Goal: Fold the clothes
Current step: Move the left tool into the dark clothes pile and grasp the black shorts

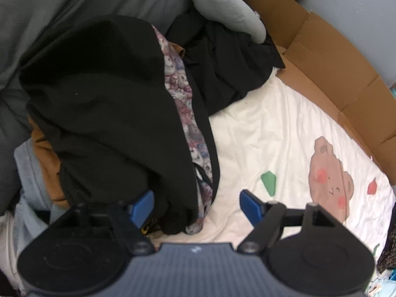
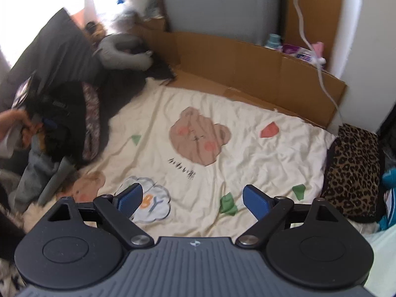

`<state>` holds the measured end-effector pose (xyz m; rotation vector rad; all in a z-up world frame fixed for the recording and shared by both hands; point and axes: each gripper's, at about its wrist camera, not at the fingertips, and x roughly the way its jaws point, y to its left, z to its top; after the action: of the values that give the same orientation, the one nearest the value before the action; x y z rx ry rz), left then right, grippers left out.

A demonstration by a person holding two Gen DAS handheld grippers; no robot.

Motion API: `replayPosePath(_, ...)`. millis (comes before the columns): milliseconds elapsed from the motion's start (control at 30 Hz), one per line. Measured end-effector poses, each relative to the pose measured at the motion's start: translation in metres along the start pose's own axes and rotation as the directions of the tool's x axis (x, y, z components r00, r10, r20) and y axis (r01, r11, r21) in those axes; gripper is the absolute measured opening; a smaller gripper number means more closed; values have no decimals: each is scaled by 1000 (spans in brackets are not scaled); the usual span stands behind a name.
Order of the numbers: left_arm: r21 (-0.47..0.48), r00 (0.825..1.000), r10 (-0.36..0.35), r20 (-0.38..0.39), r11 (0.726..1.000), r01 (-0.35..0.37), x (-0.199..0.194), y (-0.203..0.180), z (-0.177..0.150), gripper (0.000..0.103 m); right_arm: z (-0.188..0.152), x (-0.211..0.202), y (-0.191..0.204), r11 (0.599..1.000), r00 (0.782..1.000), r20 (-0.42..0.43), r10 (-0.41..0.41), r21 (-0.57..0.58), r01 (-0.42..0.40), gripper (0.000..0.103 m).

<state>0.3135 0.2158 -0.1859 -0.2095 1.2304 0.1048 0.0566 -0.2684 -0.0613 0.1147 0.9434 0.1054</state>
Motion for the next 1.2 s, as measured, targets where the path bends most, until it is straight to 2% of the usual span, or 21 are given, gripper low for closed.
replayPosePath(167, -9, 1000, 0, 3, 1000, 0, 21, 3, 1, 76, -5, 17, -2, 999, 1000, 5, 1, 34, -1, 91)
replayPosePath(300, 0, 999, 30, -13, 1000, -30, 41, 4, 2, 76, -12, 32, -2, 998, 1000, -11, -2, 67, 3, 91)
replayPosePath(400, -38, 999, 23, -36, 999, -24, 58, 14, 2, 76, -19, 38, 0, 997, 999, -39, 5, 72, -2, 91)
replayPosePath(433, -44, 999, 21, -39, 999, -22, 63, 16, 2, 72, -22, 40, 2, 998, 999, -46, 7, 70, -4, 92)
replayPosePath(500, -51, 999, 31, -37, 998, -33, 71, 21, 1, 59, -26, 43, 6, 997, 998, -65, 18, 73, -14, 92)
replayPosePath(567, -62, 998, 62, -32, 996, -64, 75, 25, -1, 28, -30, 47, 9, 997, 996, -83, 20, 72, -14, 92)
replayPosePath(633, -88, 997, 69, -21, 994, -71, 74, 31, -2, 8, -32, 49, 14, 998, 995, -93, 24, 60, -18, 92)
replayPosePath(667, -101, 999, 54, -3, 993, -54, 70, 35, -2, 4, -33, 49, 16, 998, 995, -96, 23, 52, -18, 92)
replayPosePath(767, -114, 1000, 11, 27, 993, -8, 59, 38, 0, 2, -33, 48, 23, 999, 995, -97, 33, 32, -30, 92)
replayPosePath(1000, 8, 997, -42, 62, 999, 42, 20, 9, 1, 1, -35, 43, 32, 999, 995, -89, 46, 10, -45, 92)
replayPosePath(1133, 63, 987, -125, 99, 991, 119, -18, -15, 9, 1, -32, 35, 36, 998, 996, -67, 56, -2, -56, 92)
replayPosePath(1200, 121, 980, -162, 119, 982, 147, -39, -33, 11, 1, -29, 29, 37, 998, 997, -51, 64, -3, -64, 92)
